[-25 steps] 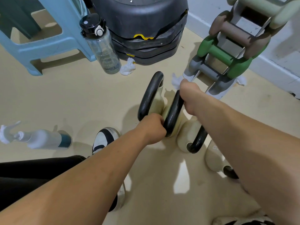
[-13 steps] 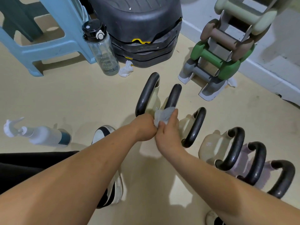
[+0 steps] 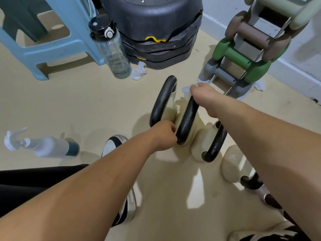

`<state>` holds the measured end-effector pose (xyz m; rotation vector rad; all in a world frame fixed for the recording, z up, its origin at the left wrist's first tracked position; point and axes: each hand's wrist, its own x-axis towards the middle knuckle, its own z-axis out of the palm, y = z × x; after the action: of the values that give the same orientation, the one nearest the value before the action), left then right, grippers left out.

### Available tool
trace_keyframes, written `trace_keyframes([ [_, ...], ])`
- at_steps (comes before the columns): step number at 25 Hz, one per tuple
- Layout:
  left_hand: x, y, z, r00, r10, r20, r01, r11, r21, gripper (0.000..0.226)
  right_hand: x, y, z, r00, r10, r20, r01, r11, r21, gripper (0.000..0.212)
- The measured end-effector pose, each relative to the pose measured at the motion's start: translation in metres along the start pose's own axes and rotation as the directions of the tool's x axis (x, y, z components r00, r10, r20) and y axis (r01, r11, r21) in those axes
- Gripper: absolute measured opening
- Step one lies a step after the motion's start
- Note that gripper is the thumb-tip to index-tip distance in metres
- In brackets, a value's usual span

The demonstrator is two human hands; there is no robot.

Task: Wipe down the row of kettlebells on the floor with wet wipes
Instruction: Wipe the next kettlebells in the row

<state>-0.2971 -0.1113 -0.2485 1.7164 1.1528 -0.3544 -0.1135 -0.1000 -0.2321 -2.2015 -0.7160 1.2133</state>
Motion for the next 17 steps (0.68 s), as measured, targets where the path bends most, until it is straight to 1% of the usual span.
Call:
trace_keyframes([
  [1, 0.001, 0.000, -0.001, 1.000, 0.004, -0.005, -0.004, 1.000, -0.008, 0.026, -0.003, 0.004, 0.002, 0.999, -0.027, -0.033, 0.028, 0.999, 0.031, 0.044],
  [2, 0.001, -0.001, -0.002, 1.000, 0.007, -0.002, -0.007, 1.000, -0.014, 0.028, -0.010, 0.009, 0.009, 0.993, -0.073, -0.094, 0.075, 0.997, 0.027, 0.047],
  [3, 0.000, -0.002, -0.001, 1.000, 0.010, 0.001, -0.010, 1.000, -0.014, 0.027, -0.019, 0.017, 0.020, 0.974, -0.154, -0.164, 0.159, 0.987, 0.020, 0.048],
  [4, -0.002, -0.002, -0.001, 1.000, 0.014, -0.014, -0.014, 1.000, -0.015, 0.025, -0.031, 0.026, 0.033, 0.948, -0.242, -0.205, 0.253, 0.967, 0.027, 0.049],
  [5, -0.004, -0.002, 0.000, 0.999, 0.016, -0.044, -0.018, 0.999, -0.031, 0.019, -0.045, 0.034, 0.045, 0.910, -0.340, -0.235, 0.348, 0.937, -0.009, 0.051],
  [6, -0.007, -0.002, -0.001, 0.996, 0.023, -0.085, -0.028, 0.998, -0.060, 0.014, -0.056, 0.045, 0.055, 0.869, -0.438, -0.231, 0.423, 0.899, -0.113, 0.052],
  [7, -0.010, -0.002, -0.001, 0.992, 0.032, -0.123, -0.044, 0.994, -0.102, 0.016, -0.069, 0.056, 0.063, 0.829, -0.526, -0.190, 0.469, 0.839, -0.277, 0.053],
  [8, -0.013, 0.000, -0.001, 0.988, 0.035, -0.152, -0.059, 0.986, -0.157, 0.018, -0.080, 0.069, 0.070, 0.792, -0.597, -0.128, 0.502, 0.755, -0.421, 0.054],
  [9, -0.015, 0.001, -0.001, 0.985, 0.033, -0.168, -0.070, 0.973, -0.222, 0.020, -0.090, 0.082, 0.076, 0.760, -0.646, -0.067, 0.528, 0.674, -0.516, 0.056],
  [10, -0.017, 0.002, 0.001, 0.984, 0.023, -0.177, -0.074, 0.954, -0.290, 0.022, -0.098, 0.094, 0.080, 0.728, -0.685, -0.022, 0.554, 0.608, -0.569, 0.059],
  [11, -0.018, 0.002, 0.002, 0.985, 0.008, -0.174, -0.071, 0.931, -0.357, 0.023, -0.104, 0.102, 0.082, 0.699, -0.715, 0.004, 0.582, 0.566, -0.585, 0.061],
  [12, -0.019, 0.002, 0.004, 0.987, -0.007, -0.161, -0.063, 0.903, -0.424, 0.022, -0.108, 0.105, 0.083, 0.690, -0.723, 0.018, 0.598, 0.557, -0.577, 0.061],
  [13, -0.018, 0.001, 0.006, 0.989, -0.020, -0.147, -0.054, 0.875, -0.481, 0.020, -0.107, 0.102, 0.082, 0.698, -0.716, 0.010, 0.602, 0.578, -0.551, 0.060],
  [14, -0.017, 0.000, 0.007, 0.990, -0.035, -0.139, -0.043, 0.854, -0.519, 0.021, -0.101, 0.092, 0.080, 0.724, -0.690, -0.019, 0.586, 0.629, -0.511, 0.058],
  [15, -0.015, -0.002, 0.008, 0.989, -0.052, -0.139, -0.030, 0.846, -0.532, 0.024, -0.091, 0.078, 0.075, 0.765, -0.640, -0.075, 0.540, 0.700, -0.467, 0.057],
  [17, -0.011, -0.005, 0.010, 0.987, -0.081, -0.135, 0.002, 0.862, -0.507, 0.034, -0.058, 0.048, 0.062, 0.855, -0.490, -0.170, 0.405, 0.836, -0.371, 0.051],
])
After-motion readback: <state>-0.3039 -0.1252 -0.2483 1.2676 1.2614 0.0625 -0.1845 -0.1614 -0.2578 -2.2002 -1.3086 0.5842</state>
